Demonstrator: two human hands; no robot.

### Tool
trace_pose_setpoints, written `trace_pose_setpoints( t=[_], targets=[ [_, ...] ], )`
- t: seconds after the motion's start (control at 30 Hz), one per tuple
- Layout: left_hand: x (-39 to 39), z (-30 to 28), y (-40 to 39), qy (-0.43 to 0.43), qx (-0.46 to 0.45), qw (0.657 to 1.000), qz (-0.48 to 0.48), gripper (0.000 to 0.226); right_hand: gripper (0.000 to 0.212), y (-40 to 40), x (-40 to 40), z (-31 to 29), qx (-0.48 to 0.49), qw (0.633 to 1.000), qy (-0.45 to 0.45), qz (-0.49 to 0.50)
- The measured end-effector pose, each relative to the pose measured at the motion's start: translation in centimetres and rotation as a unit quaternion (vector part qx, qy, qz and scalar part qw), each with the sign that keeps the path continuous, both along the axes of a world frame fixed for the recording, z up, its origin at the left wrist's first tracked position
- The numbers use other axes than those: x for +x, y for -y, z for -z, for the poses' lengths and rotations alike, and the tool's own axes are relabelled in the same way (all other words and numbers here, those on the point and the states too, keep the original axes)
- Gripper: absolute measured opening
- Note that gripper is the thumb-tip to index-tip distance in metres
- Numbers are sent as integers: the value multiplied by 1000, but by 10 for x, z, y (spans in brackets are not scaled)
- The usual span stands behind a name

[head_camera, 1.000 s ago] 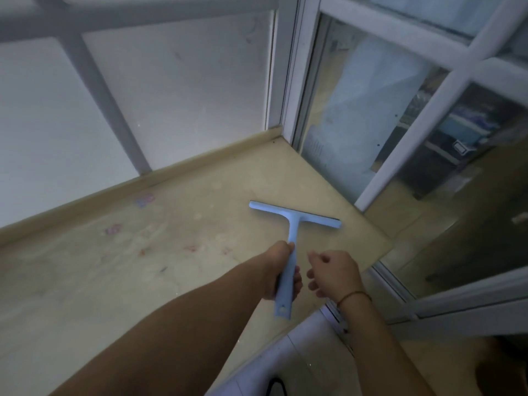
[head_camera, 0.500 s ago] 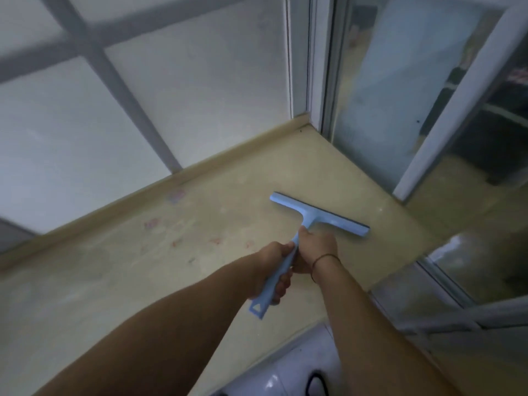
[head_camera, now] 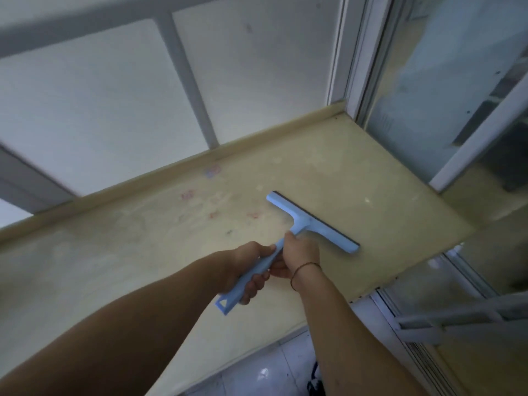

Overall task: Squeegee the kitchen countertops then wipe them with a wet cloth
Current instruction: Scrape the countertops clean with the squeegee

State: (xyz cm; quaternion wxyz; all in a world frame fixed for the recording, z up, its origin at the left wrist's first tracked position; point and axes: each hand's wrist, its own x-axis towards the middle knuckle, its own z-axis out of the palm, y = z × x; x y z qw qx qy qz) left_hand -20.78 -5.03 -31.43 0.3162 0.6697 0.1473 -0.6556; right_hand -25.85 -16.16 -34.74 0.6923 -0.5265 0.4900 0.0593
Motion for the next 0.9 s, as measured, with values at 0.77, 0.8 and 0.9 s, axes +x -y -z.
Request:
trace_pose_setpoints(
  t=[0.77, 0.8, 0.9],
  targets=[
    [-24, 10, -132, 56, -64, 996, 24, 52, 36, -130, -12, 11, -45, 999, 2, -13],
    [-25, 9, -131, 54, -62, 996, 23, 51, 36, -130, -12, 10, -47, 999, 1, -18],
    [-27, 6, -129, 62, -46, 997, 16, 53, 36, -128, -14, 8, -46, 999, 7, -22]
  ],
)
